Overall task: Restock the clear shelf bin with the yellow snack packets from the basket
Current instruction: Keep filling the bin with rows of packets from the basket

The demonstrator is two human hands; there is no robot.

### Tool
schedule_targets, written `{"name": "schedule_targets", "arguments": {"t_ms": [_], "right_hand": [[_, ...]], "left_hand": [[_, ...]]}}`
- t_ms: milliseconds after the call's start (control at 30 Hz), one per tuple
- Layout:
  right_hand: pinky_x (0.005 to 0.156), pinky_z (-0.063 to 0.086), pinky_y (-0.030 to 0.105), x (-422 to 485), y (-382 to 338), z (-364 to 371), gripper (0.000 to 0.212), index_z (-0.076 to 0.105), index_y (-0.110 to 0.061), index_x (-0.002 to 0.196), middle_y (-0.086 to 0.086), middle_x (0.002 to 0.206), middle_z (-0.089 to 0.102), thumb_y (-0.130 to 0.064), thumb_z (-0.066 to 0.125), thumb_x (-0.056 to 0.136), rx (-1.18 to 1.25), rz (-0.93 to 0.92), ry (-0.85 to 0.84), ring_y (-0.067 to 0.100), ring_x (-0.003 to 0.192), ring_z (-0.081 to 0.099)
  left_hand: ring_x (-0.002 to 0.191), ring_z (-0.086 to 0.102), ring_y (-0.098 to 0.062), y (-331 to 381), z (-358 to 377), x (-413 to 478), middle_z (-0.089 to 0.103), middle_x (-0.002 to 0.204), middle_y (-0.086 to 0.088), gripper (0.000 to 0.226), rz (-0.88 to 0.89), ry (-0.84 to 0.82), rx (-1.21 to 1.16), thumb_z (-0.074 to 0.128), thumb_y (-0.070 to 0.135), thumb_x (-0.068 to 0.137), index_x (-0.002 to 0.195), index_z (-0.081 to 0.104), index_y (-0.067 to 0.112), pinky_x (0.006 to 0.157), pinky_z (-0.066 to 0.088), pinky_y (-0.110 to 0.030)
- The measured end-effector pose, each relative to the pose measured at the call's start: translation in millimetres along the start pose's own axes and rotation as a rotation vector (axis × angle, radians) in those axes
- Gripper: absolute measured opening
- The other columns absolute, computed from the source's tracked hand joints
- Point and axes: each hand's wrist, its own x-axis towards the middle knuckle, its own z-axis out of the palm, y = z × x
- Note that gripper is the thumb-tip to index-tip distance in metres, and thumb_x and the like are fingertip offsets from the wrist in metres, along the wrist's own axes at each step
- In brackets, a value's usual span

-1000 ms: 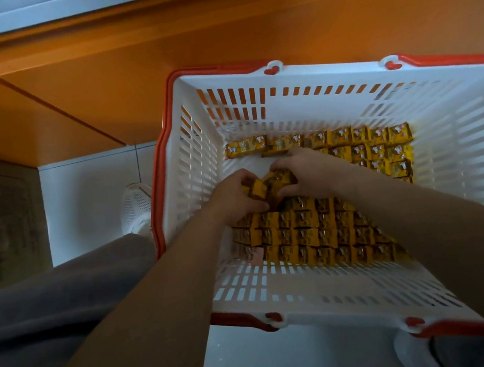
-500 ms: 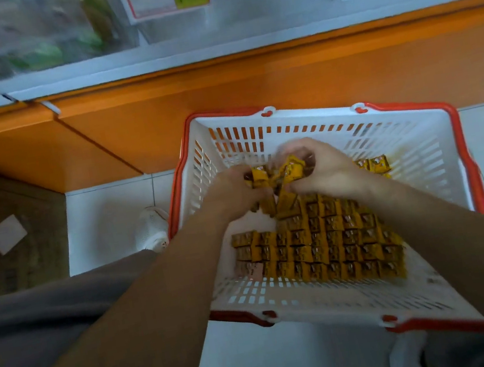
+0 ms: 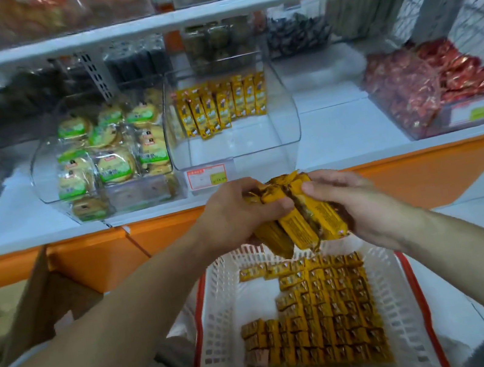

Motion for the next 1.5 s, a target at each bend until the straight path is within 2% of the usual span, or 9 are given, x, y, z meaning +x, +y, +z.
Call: {"name": "schedule_targets", "arguments": {"t_ms": [200,333,433,567,667,800,967,1300,1500], "right_hand": [[0.094,0.053,0.053,-24.3,-14.2,16.2,0.058,0.067,-0.006,0.115,0.02,0.11,0.072,-0.049,0.066,0.076,0.054,-0.062,0.169,0.039,0.105,0.068],[0.081,0.06,0.047,-18.7,-9.1,26.0,0.041,0.071,-0.017,0.104,0.011,0.101,0.075,-0.05,0.063,0.08,0.038,-0.127,0.231,0.032,0.096,0.072],[0.073,0.059,0.042,-9.8,-7.7,31.0,0.034,0.073,-0.02,0.101,0.009,0.097,0.077,-0.047,0.058,0.088,0.074,-0.109,0.246,0.029,0.09,0.074],[0.095,0.052,0.048,-3.4,1.7,36.3,0.041,0.072,-0.015,0.113,0.01,0.106,0.076,-0.046,0.05,0.098,0.157,0.001,0.268,0.027,0.103,0.072],[0.09,0.054,0.047,-0.8,6.8,37.1,0.042,0.076,-0.017,0.103,0.008,0.1,0.077,-0.048,0.048,0.099,0.168,0.029,0.28,0.025,0.095,0.074],[0.069,0.059,0.034,5.3,5.4,33.9,0.044,0.08,-0.018,0.095,0.011,0.096,0.077,-0.048,0.048,0.1,0.188,0.009,0.252,0.025,0.087,0.076],[0.069,0.061,0.036,9.5,4.4,31.6,0.046,0.079,-0.014,0.097,0.014,0.097,0.077,-0.048,0.047,0.099,0.149,-0.052,0.253,0.029,0.09,0.075],[0.072,0.061,0.037,6.8,2.9,31.9,0.036,0.079,-0.021,0.101,0.013,0.102,0.076,-0.039,0.047,0.102,0.235,-0.092,0.178,0.028,0.096,0.074],[0.071,0.059,0.038,6.3,1.3,32.3,0.042,0.066,-0.023,0.128,0.021,0.105,0.07,-0.002,0.06,0.091,0.249,-0.092,0.091,0.029,0.089,0.071]], "left_hand": [[0.075,0.074,-0.026,21.3,13.6,-13.7,0.072,0.091,-0.013,0.044,0.018,0.209,-0.166,0.092,0.035,0.071,0.103,0.065,0.022,0.064,0.065,-0.047],[0.077,0.075,-0.021,10.4,24.5,-7.5,0.074,0.087,-0.004,0.06,-0.011,0.342,-0.232,0.092,0.036,0.069,0.116,0.059,0.021,0.07,0.064,-0.039],[0.067,0.073,-0.007,8.0,31.3,0.8,0.073,0.09,-0.009,0.057,0.038,0.406,-0.371,0.09,0.029,0.073,0.115,0.058,0.01,0.052,0.055,-0.018],[0.084,0.074,-0.011,5.7,42.4,12.5,0.075,0.095,0.0,0.037,0.046,0.426,-0.325,0.078,0.038,0.087,0.113,0.063,0.017,0.072,0.061,-0.03],[0.095,0.072,-0.014,1.6,49.9,16.9,0.074,0.101,0.002,0.033,0.034,0.421,-0.316,0.066,0.045,0.094,0.114,0.063,0.019,0.082,0.059,-0.033],[0.088,0.069,-0.003,2.7,47.2,18.4,0.071,0.1,0.01,0.034,-0.019,0.372,-0.442,0.064,0.055,0.092,0.113,0.058,0.03,0.062,0.056,-0.013],[0.091,0.077,-0.02,5.6,43.2,15.9,0.078,0.101,-0.001,0.06,-0.061,0.275,-0.494,0.073,0.065,0.075,0.116,0.064,0.021,0.085,0.062,-0.048],[0.08,0.078,-0.028,9.1,35.7,11.8,0.079,0.092,-0.006,0.064,-0.063,0.254,-0.5,0.086,0.055,0.059,0.109,0.069,0.019,0.072,0.063,-0.057],[0.077,0.078,-0.026,10.2,24.7,14.2,0.079,0.086,-0.007,0.03,-0.004,0.28,-0.542,0.085,0.038,0.078,0.098,0.073,0.018,0.067,0.065,-0.045]]}}
